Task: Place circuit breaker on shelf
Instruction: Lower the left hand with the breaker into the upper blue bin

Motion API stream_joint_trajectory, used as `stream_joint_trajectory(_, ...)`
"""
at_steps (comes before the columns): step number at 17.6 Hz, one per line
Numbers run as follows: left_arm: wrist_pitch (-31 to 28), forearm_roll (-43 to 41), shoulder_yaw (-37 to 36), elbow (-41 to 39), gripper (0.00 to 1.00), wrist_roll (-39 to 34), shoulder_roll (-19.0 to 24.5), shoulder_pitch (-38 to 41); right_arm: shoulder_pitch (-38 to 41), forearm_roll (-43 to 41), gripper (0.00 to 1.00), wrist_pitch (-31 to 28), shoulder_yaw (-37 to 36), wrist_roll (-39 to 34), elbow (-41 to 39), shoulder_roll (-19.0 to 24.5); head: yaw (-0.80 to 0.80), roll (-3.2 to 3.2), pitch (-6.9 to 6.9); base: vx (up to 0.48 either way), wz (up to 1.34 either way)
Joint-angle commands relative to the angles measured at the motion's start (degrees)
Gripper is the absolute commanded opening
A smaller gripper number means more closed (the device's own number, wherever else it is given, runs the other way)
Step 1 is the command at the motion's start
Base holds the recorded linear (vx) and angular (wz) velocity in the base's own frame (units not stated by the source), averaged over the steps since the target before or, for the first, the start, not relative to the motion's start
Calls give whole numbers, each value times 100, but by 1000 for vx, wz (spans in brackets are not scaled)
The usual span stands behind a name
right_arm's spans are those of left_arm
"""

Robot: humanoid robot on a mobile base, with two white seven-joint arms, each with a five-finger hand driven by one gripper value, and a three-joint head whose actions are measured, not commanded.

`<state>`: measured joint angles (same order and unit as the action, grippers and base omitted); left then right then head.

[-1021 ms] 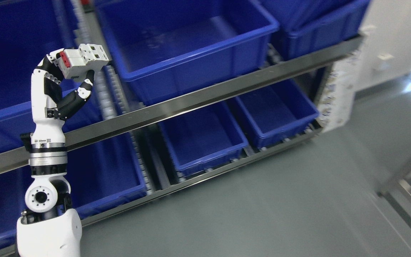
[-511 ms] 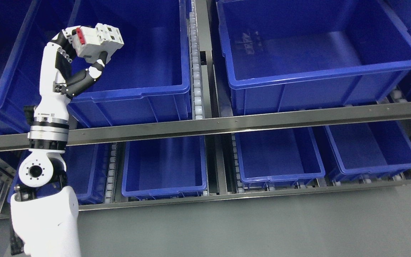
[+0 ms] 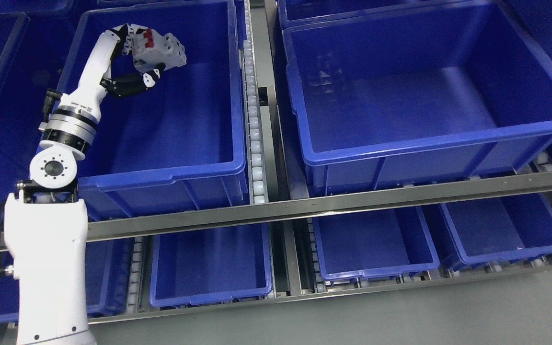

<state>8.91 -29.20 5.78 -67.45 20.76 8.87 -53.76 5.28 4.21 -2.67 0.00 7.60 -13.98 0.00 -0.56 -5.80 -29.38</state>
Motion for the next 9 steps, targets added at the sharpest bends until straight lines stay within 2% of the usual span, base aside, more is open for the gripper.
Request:
stream_joint_trajectory(1,129,-1202,-638,2664,21,234,431,-792,-1,0,100,-190,114,22,0,-100,0,0,0,171,-127)
stream_joint_trajectory(5,120,-1211,-1244,3411,21,445,589,-1416,-1,0,100,-190,114,22,0,-100,0,0,0,123,-100)
stream_joint_trajectory(9,103,-1211,-1553,3852,21,508,528,-1497,-1,0,100,-190,114,22,0,-100,0,0,0,69,-56)
